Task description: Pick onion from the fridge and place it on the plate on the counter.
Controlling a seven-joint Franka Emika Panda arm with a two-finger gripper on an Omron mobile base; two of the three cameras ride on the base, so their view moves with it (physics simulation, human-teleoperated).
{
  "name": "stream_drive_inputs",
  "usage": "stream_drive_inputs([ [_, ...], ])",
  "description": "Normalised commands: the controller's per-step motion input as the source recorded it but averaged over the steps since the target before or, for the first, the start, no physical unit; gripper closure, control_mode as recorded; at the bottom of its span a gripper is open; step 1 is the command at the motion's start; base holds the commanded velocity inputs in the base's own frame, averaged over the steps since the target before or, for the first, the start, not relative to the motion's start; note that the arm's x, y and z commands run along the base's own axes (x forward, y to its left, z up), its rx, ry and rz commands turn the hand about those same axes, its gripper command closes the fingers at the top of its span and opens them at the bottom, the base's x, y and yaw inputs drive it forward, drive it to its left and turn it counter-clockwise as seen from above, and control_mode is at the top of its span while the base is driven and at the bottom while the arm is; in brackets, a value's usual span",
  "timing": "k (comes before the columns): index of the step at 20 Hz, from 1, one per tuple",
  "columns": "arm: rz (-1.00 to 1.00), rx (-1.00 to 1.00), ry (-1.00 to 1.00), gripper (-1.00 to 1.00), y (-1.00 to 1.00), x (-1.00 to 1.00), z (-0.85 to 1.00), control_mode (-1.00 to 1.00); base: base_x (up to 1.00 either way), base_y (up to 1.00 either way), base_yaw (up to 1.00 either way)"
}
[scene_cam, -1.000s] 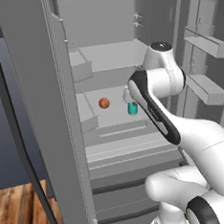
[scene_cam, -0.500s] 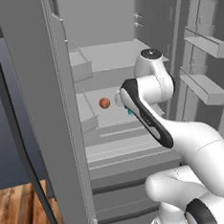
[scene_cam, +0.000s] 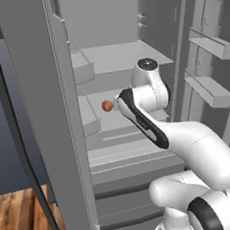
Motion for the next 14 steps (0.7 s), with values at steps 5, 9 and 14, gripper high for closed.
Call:
stream_drive_inputs([
  [5, 0.0, 0.0, -0.04, -1.0, 0.13, 0.44, -0.21, -1.0, 0.0, 0.0, 0.0],
  [9, 0.0, 0.0, -0.04, -1.0, 0.18, 0.38, -0.19, -1.0, 0.0, 0.0, 0.0],
  [14, 0.0, 0.0, -0.02, -1.0, 0.04, 0.36, -0.24, -1.0, 0.0, 0.0, 0.0],
])
